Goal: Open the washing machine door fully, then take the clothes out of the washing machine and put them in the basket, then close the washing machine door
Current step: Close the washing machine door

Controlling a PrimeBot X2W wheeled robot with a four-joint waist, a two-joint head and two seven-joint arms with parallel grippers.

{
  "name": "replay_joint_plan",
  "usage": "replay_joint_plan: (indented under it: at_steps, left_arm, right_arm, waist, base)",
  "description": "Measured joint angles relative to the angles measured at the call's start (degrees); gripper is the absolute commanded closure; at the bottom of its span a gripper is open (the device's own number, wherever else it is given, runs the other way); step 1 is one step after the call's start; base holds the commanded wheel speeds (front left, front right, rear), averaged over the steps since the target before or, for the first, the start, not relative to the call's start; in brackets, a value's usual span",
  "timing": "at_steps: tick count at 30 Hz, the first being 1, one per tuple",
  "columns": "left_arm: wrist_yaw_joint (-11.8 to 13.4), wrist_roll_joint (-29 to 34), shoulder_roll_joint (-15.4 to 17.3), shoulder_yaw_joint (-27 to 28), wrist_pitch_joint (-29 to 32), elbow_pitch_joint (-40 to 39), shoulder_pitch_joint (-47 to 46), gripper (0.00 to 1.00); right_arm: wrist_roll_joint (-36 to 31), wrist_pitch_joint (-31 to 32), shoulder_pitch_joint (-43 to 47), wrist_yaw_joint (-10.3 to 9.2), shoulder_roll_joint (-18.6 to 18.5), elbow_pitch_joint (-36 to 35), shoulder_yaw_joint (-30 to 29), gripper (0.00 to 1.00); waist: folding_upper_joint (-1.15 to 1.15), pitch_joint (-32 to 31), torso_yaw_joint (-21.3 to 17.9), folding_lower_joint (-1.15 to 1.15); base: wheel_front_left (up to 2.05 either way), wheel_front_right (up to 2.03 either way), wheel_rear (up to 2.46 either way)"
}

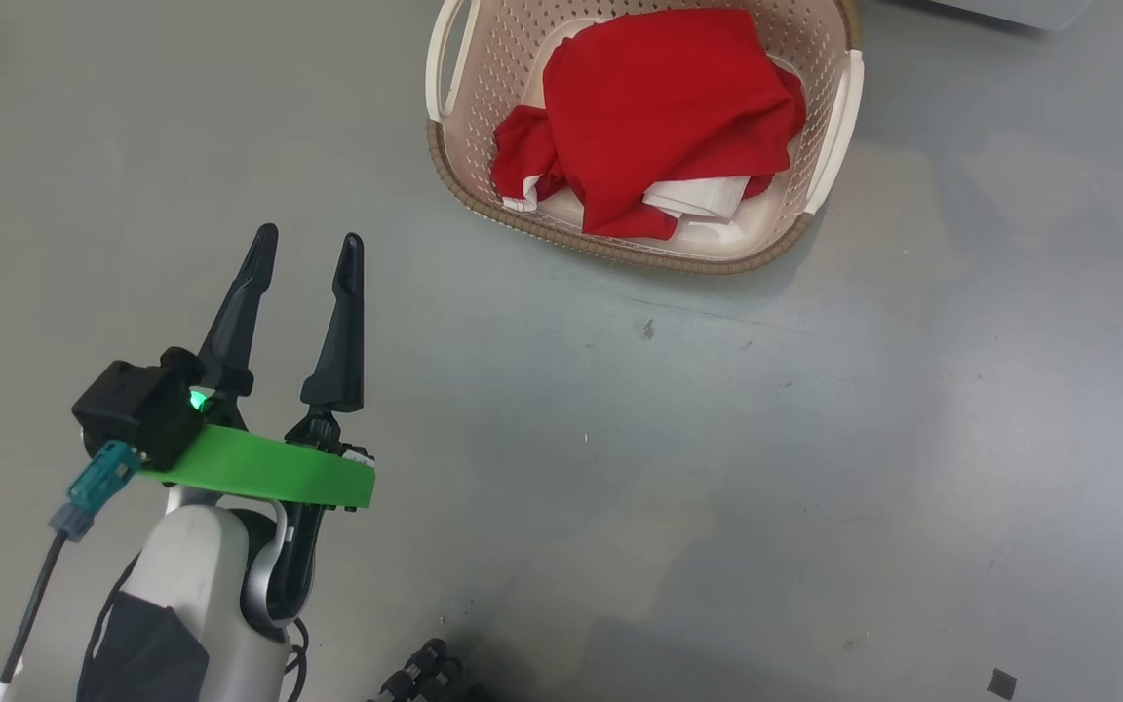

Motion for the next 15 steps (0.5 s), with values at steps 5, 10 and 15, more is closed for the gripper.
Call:
replay_joint_plan:
  at_steps: [5, 10, 15]
  left_arm:
    - [0.0, -0.8, 0.0, 0.0, 0.0, 0.1, -0.3, 0.0]
    - [0.0, -1.3, 0.0, -0.2, 0.0, 0.1, -0.6, 0.0]
    - [0.0, -1.5, -0.1, -0.5, 0.0, 1.1, -1.3, 0.0]
  right_arm:
    - [-0.2, -0.2, -1.3, 0.32, 0.1, 1.1, 0.5, 1.0]
    - [-0.4, -0.3, -2.4, 0.58, 0.7, 2.1, 0.9, 1.0]
    - [-0.6, -2.2, -2.5, 0.47, 0.9, 4.5, 2.2, 1.0]
  waist:
    - [0.0, 0.5, 0.6, 0.0]
    - [0.0, 0.7, 0.9, 0.0]
    - [0.0, 0.1, 0.9, 0.0]
  base:
    - [0.0, 0.0, 0.0]
    - [0.0, 0.0, 0.0]
    - [0.0, 0.0, 0.0]
